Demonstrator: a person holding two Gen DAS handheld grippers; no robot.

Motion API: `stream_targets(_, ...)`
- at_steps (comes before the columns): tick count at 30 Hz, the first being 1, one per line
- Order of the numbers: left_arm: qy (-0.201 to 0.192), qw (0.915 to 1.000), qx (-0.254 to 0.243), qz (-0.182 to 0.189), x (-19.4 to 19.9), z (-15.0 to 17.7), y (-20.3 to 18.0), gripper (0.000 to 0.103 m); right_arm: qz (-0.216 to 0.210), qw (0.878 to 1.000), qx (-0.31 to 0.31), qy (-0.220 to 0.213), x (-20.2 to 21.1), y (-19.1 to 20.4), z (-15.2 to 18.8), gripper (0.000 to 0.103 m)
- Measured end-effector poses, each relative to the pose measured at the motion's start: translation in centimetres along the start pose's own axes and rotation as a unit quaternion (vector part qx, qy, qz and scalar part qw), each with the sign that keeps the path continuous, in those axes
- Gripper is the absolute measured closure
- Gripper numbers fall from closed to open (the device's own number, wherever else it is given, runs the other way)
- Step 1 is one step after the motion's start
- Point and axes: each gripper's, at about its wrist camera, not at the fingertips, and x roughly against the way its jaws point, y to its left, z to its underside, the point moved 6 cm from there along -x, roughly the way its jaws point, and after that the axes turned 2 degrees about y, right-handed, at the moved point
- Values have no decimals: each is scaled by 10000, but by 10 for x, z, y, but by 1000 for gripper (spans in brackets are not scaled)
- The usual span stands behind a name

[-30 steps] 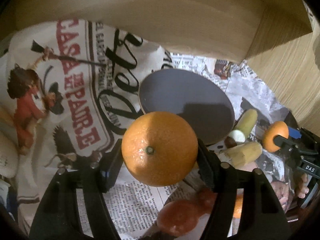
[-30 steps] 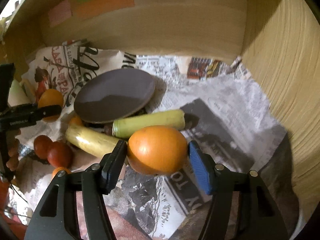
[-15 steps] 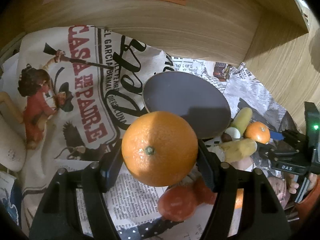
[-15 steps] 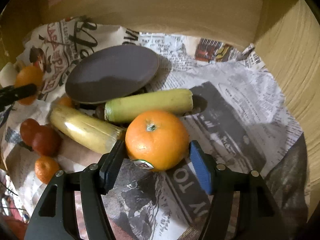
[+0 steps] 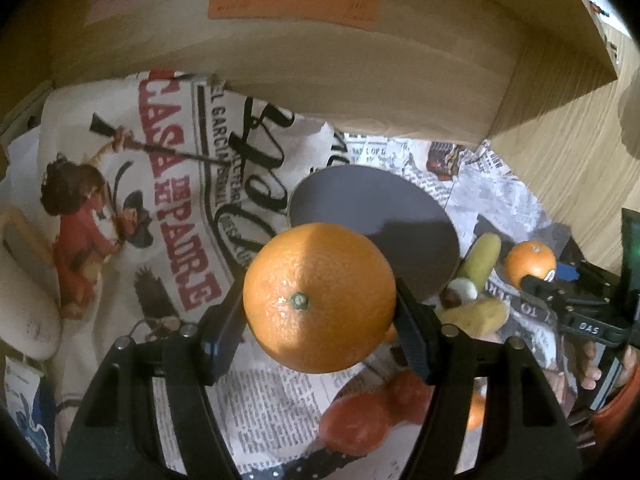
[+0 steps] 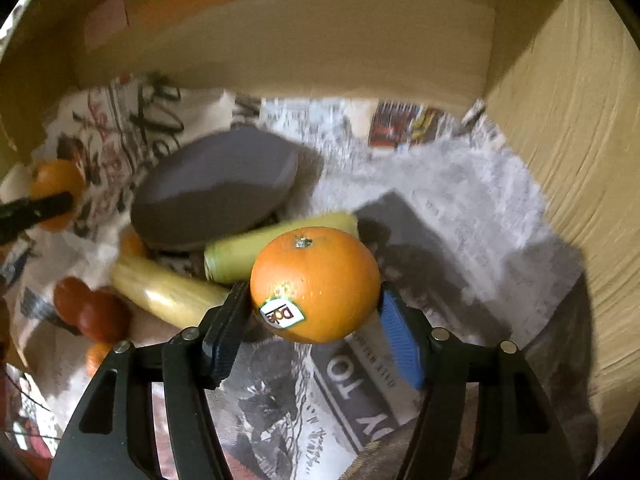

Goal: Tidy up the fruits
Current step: 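Close the left tool on its orange while the right tool closes on the Dole orange, then carry both oranges onto the dark plate and open both tools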

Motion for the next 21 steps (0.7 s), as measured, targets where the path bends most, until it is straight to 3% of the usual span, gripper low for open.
stream_targets(8,0,9998,78,190,-10,-28,-8,34,-31,9989,243,-405,12,15,-33,42)
stream_targets(21,247,9995,-179,92,-51,-54,-20,34,-360,9967,616,-393,-39,51,-75,42)
